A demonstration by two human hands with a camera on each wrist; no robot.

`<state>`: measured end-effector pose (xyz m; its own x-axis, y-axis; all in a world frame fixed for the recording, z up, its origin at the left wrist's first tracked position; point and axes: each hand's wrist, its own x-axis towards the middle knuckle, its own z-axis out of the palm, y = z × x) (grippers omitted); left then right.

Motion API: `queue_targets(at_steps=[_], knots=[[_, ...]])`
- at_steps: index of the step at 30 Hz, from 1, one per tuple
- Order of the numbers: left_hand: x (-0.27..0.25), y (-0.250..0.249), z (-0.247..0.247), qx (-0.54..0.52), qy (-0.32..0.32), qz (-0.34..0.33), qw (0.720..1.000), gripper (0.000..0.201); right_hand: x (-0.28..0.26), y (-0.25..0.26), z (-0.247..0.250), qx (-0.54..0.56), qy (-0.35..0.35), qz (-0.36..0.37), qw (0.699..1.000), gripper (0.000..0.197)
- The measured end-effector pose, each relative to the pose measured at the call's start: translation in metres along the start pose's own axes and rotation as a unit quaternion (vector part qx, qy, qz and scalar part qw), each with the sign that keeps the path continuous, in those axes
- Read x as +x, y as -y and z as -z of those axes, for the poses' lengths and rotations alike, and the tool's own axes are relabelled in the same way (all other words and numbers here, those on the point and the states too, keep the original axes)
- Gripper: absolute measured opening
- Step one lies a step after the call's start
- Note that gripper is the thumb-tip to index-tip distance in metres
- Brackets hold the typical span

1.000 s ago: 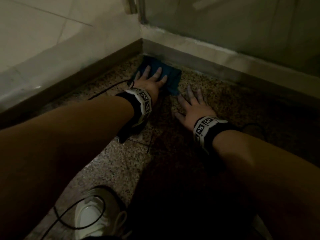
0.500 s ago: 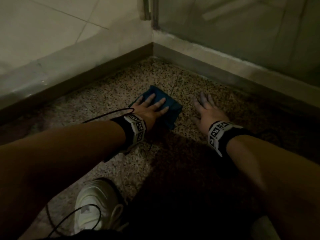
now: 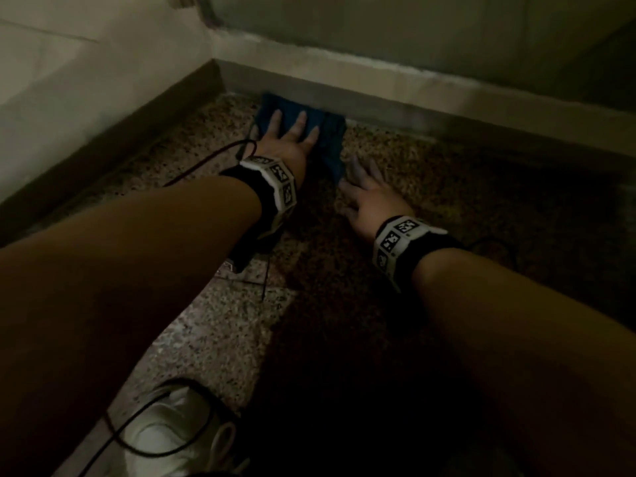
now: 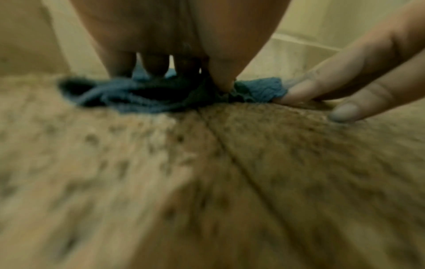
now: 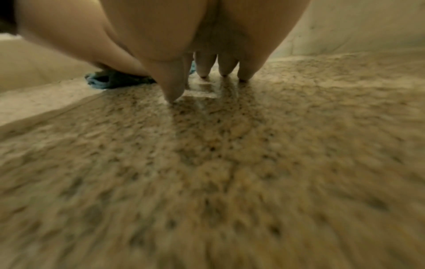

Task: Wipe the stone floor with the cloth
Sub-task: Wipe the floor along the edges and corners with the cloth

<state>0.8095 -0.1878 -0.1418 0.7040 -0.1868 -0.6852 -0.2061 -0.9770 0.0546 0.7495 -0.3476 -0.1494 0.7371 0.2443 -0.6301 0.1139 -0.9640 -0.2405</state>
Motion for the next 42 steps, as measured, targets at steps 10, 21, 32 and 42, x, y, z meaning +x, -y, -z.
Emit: queue_targets(at_steps=[10, 21, 32, 42], knots=[[-0.04, -0.004, -0.041, 0.033, 0.035, -0.037, 0.998, 0.065, -0.032, -0.033, -0.011, -0.023, 0.004, -0.078, 0.997, 0.066], [-0.03, -0.03, -0.029, 0.011, 0.027, -0.071, 0.997, 0.055, -0.048, -0.045, -0.024, 0.023, 0.025, -0.093, 0.995, 0.075], [0.008, -0.049, -0.011, 0.026, -0.018, -0.1, 0.994, 0.067, -0.048, -0.049, -0.025, 0.032, 0.024, -0.085, 0.996, 0.073], [-0.037, -0.034, -0.046, 0.067, 0.035, -0.152, 0.986, 0.07, -0.051, -0.046, -0.027, 0.067, -0.004, -0.087, 0.994, 0.072]])
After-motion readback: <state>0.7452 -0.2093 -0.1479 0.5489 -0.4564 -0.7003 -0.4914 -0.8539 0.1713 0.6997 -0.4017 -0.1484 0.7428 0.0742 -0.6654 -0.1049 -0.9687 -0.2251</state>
